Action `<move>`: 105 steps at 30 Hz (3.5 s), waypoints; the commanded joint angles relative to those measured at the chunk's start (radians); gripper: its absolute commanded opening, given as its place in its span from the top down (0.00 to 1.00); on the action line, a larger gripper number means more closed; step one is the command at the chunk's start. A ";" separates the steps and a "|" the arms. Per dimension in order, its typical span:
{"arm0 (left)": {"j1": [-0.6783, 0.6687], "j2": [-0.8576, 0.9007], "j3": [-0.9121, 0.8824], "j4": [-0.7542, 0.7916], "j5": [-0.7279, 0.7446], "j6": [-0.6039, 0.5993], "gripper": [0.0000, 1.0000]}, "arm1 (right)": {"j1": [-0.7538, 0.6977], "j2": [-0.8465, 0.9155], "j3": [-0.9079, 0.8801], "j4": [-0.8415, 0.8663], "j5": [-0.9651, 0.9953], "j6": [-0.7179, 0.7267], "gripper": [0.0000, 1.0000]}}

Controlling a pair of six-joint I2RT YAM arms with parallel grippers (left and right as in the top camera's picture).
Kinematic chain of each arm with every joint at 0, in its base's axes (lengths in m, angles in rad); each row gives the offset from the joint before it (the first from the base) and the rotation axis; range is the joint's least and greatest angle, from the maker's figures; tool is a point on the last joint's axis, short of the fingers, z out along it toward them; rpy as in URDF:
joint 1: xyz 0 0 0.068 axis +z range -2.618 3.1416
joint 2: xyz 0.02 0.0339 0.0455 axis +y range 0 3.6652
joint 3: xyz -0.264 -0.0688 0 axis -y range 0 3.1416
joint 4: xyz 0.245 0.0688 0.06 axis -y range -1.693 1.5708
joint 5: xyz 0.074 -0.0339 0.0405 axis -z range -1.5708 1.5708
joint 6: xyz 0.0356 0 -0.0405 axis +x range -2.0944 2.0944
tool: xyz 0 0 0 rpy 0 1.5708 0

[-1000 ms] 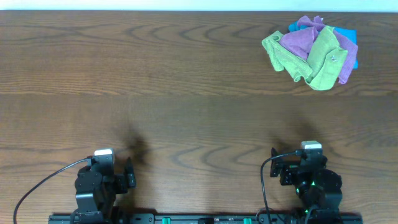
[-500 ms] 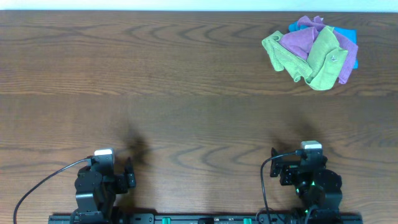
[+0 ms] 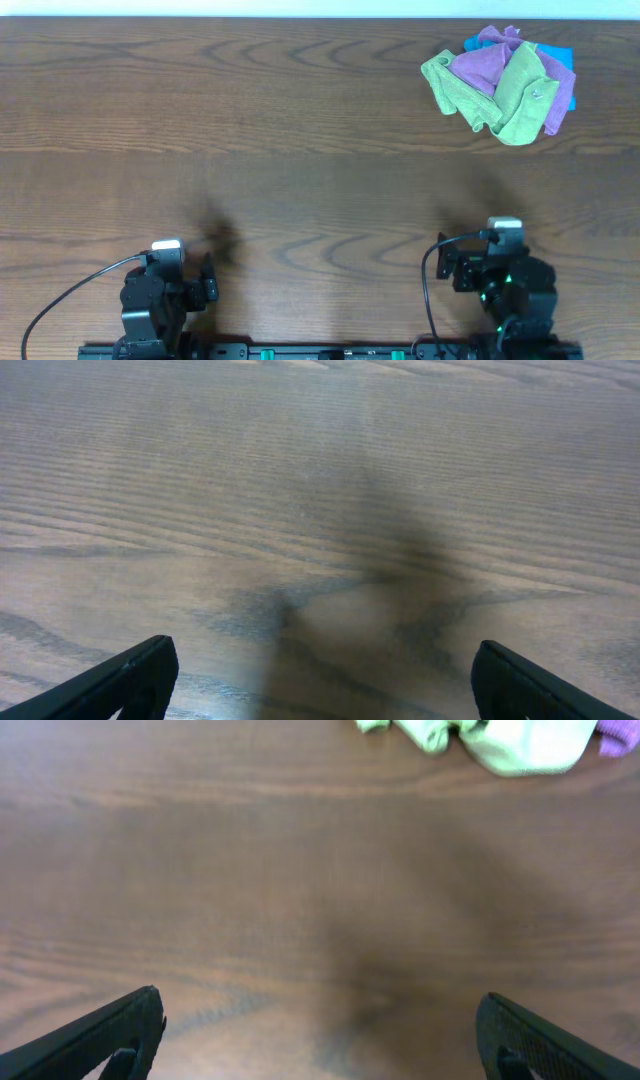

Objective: Fold the cloth
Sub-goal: 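Reach the right gripper toward the cloth pile at upper right, then grasp the lime green cloth's tagged corner with the right gripper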

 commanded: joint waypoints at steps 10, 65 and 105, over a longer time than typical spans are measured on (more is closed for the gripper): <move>-0.006 -0.007 -0.013 -0.060 -0.029 0.026 0.05 | -0.006 0.319 0.328 0.001 0.008 0.019 0.01; -0.006 -0.007 -0.013 -0.060 -0.029 0.025 0.05 | -0.066 1.137 0.560 0.709 0.048 0.080 0.01; -0.006 -0.007 -0.013 -0.060 -0.029 0.026 0.05 | -0.369 1.633 1.075 0.505 0.025 0.207 0.07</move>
